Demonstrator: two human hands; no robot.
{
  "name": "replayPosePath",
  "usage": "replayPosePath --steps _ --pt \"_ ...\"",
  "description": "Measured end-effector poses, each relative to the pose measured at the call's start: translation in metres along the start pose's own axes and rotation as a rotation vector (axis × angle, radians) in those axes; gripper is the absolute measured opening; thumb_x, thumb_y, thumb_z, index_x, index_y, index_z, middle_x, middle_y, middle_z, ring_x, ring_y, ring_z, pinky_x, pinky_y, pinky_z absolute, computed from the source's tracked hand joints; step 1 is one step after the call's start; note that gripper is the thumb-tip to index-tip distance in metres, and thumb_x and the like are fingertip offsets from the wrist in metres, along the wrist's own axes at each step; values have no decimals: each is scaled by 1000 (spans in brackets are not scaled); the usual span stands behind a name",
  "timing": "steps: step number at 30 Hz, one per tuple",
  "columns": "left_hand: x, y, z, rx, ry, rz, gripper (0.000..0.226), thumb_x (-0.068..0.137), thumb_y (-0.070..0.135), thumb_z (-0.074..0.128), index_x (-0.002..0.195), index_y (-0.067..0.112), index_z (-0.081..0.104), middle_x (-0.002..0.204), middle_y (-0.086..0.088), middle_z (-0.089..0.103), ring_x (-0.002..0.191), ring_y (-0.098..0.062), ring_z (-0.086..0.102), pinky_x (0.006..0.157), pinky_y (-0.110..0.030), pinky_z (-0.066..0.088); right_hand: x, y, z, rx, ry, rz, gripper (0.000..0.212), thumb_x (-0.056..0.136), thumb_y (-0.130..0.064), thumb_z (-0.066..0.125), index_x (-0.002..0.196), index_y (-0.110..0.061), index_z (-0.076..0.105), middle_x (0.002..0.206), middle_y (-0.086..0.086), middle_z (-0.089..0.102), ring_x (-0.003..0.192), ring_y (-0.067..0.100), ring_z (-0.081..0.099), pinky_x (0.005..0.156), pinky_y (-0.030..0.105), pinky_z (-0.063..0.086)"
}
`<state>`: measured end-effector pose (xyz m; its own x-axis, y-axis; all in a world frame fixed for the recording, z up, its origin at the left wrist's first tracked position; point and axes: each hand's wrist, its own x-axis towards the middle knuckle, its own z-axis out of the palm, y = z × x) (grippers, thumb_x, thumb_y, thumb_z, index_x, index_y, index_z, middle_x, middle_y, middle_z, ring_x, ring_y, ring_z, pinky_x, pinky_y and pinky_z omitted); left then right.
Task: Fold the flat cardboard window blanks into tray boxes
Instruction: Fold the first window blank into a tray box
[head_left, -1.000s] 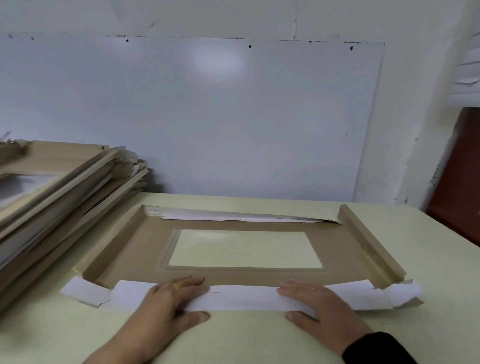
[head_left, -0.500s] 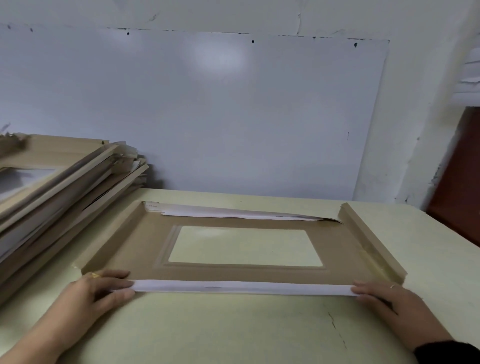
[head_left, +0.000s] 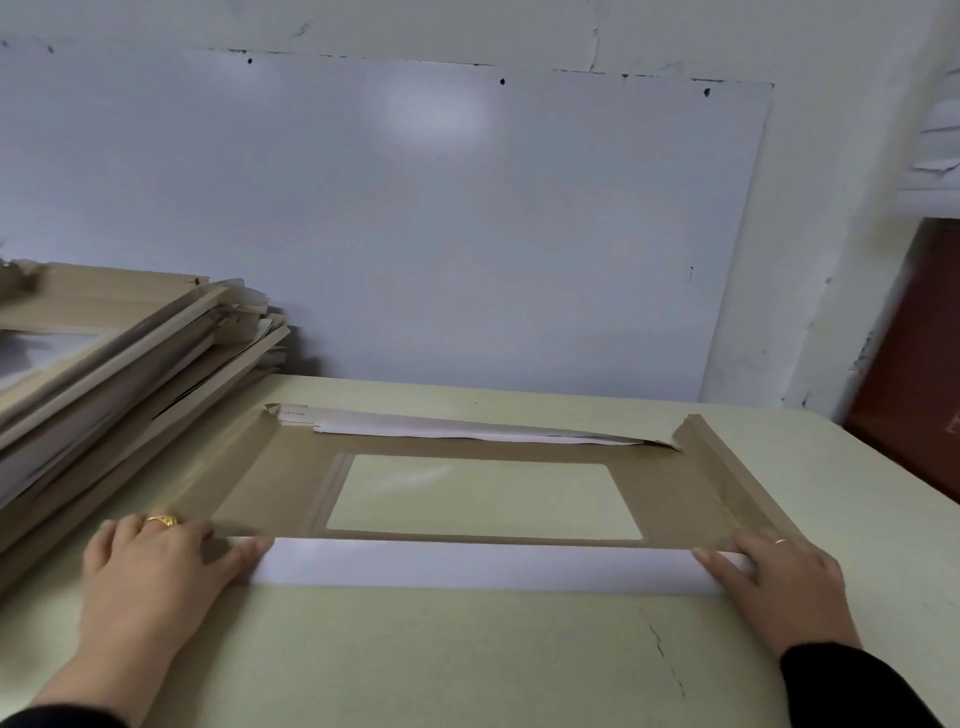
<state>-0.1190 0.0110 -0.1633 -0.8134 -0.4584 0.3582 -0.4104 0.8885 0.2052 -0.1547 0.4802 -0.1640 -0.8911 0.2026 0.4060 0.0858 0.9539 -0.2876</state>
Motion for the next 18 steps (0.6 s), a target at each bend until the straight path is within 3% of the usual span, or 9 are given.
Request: replayPosePath --steps 3,5,7,9,11,13,14,16,18 --pt "4 1 6 9 -25 8 34 71 60 66 72 26 66 98 -6 60 120 -30 39 105 -40 10 4 -2 4 -107 12 -21 21 75 -35 73 64 -21 61 65 0 53 79 25 52 94 36 22" --pt "4 3 9 -31 -57 -18 30 74 54 67 88 27 68 120 -7 56 136 -28 19 111 -38 1 3 -6 5 -159 -93 -2 13 83 -49 59 82 -36 59 86 -9 56 103 15 51 107 34 4" --pt "1 6 9 -19 -76 -34 30 77 48 67 97 26 68 132 -9 51 140 -28 10 111 -37 -3 3 -5 7 -215 -112 -6 19 88 -51 48 102 -41 57 109 -13 58 118 9 45 106 34 -4" --pt "-4 12 7 -12 -60 62 21 77 26 73 97 21 71 129 -12 55 136 -39 25 109 -46 10 1 -8 6 -210 -42 -102 25 91 -34 47 105 -27 66 109 -2 66 114 18 55 103 38 8" --pt "-18 29 3 -92 23 288 20 76 9 68 94 15 74 112 -13 66 115 -47 51 93 -56 36 -4 -23 5 -132 101 -291 30 78 -18 46 89 -11 73 90 8 72 90 28 68 90 39 27" --pt "-36 60 -4 -139 36 530 29 80 23 48 92 17 74 103 -8 70 98 -39 64 76 -49 52 -16 -54 6 -81 111 -525 25 67 -9 57 85 -13 75 88 2 73 80 22 71 81 33 43" --pt "-46 80 -5 -144 -29 615 37 84 31 41 102 20 72 112 -4 68 104 -35 63 81 -45 52 -23 -71 7 -38 35 -611 27 63 -10 66 88 -17 75 92 -3 73 82 17 71 71 28 51" --pt "-62 113 5 -187 -158 680 45 96 44 30 137 31 43 148 6 34 137 -19 31 109 -32 27 -36 -103 12 61 -133 -706 32 64 -26 69 96 -28 73 102 -16 69 90 4 67 66 25 55" --pt "-71 125 16 -196 -345 668 52 97 53 20 146 39 12 156 14 3 143 -5 -2 113 -25 0 -46 -124 14 71 -275 -748 35 75 -37 56 109 -37 67 117 -25 60 107 -6 57 84 17 49"
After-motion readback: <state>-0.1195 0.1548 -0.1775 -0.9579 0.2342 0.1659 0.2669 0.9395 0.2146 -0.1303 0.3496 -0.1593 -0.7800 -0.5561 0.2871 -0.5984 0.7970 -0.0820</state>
